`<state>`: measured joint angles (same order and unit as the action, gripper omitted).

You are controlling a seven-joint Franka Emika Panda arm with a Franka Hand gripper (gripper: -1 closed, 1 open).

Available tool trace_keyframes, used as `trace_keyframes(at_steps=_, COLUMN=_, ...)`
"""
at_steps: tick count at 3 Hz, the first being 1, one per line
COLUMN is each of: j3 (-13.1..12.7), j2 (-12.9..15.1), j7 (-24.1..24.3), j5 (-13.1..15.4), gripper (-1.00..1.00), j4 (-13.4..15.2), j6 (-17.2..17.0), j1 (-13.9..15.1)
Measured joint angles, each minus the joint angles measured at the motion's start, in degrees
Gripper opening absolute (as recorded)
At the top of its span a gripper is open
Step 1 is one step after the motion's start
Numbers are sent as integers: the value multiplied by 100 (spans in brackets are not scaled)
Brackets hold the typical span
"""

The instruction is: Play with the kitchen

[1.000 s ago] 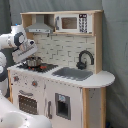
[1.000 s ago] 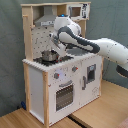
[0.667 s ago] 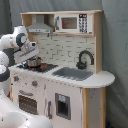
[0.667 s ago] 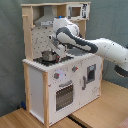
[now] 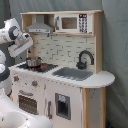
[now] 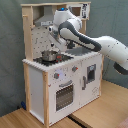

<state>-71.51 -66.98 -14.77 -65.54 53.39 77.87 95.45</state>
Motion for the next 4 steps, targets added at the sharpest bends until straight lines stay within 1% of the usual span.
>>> trace_keyframes(at_steps=1, j3=259, j2=-6, j7=-279, j5=253, gripper=100, j4=-372, j6=1, j1=-61)
trace_keyframes(at_steps=2, j3=347, j2=-17, j7=-649, j5=707, gripper=100, j4=-376, j6=1, j1=-210)
trace_keyframes(at_steps=3, j3=367, j2=-27, j7=-946, j5=1254, gripper=100, j4=-376, j6=1, j1=-429)
trace_keyframes(at_steps=4, j3=366, j2=-61, j7=-1110, j5=1745, gripper=100, j4=-374, j6=-11, j1=-672)
